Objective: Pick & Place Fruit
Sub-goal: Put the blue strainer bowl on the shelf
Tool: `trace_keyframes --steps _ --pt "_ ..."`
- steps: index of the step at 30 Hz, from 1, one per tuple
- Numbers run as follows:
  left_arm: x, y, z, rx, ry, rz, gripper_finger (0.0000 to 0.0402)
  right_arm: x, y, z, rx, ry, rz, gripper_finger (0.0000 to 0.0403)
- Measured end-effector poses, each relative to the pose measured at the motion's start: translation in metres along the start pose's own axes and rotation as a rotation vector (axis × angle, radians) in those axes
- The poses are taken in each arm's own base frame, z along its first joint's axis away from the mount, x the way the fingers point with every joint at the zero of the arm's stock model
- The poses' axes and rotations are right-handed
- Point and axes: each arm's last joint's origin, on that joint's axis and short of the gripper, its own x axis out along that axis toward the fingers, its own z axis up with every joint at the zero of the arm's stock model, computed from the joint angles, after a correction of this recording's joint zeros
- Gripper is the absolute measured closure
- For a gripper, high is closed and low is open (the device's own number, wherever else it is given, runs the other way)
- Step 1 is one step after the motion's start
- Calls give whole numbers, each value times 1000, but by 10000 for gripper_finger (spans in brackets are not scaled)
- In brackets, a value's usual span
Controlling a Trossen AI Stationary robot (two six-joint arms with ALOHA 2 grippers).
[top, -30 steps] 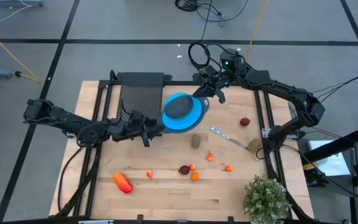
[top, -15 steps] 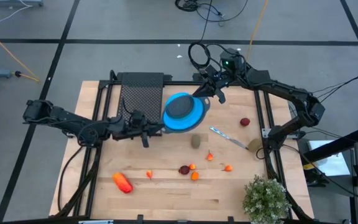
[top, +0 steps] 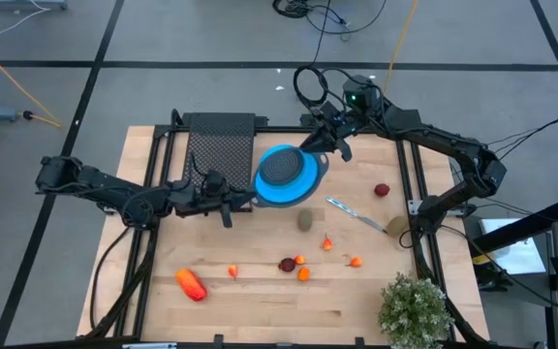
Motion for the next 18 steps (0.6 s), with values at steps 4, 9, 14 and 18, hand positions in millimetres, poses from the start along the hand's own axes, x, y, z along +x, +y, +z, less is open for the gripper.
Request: trace_keyframes --steps 4,9,14,18 --pt "-4 1 4 1 -1 13 401 0 0 -3 -29 17 0 285" --pt "-13 1 14 -15 -12 34 402 -5 -4 -7 -26 40 -64 244" --pt "-21 5 19 -14 -5 87 401 -15 -10 -7 -20 31 -100 223" --pt "-27 7 27 -16 -30 92 401 -23 -14 -7 -11 24 -126 220"
